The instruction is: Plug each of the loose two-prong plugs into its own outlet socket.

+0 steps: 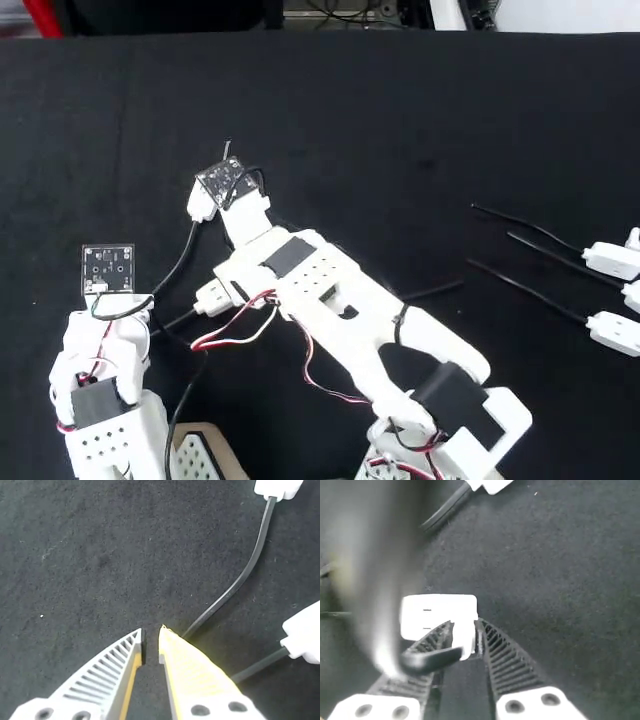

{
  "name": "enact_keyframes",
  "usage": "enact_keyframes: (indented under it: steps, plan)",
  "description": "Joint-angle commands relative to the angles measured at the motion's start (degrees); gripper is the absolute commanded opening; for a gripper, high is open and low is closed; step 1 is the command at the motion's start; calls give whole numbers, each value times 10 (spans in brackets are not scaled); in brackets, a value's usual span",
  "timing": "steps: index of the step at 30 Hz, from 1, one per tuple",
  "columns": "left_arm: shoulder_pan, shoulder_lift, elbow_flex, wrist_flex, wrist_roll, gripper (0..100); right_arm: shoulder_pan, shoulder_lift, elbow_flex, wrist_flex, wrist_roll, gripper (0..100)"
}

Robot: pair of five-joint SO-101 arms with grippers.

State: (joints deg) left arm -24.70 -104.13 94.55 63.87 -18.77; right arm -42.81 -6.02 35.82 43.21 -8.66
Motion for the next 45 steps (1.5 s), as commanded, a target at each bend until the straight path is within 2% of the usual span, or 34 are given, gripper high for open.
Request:
enact_keyframes:
  steps: [1, 21, 28, 34, 37, 42, 45]
  plan:
    - [7, -4, -1, -11, 2, 73, 8, -1, 0, -31, -5, 12]
    - [7, -4, 0, -11, 2, 73, -8, 1, 0, 4, -39, 12]
    - [7, -4, 0, -11, 2, 73, -9, 110, -39, 10, -40, 12]
    - [7, -4, 0, -11, 2, 73, -3, 138, -75, 79, -33, 12]
    - [7, -4, 0, -11, 2, 73, 27, 138, -65, 99, 7, 12]
    - [7, -4, 0, -11, 1, 73, 133, 138, -48, 120, 84, 12]
    - [7, -4, 0, -11, 1, 73, 191, 134, -45, 125, 105, 12]
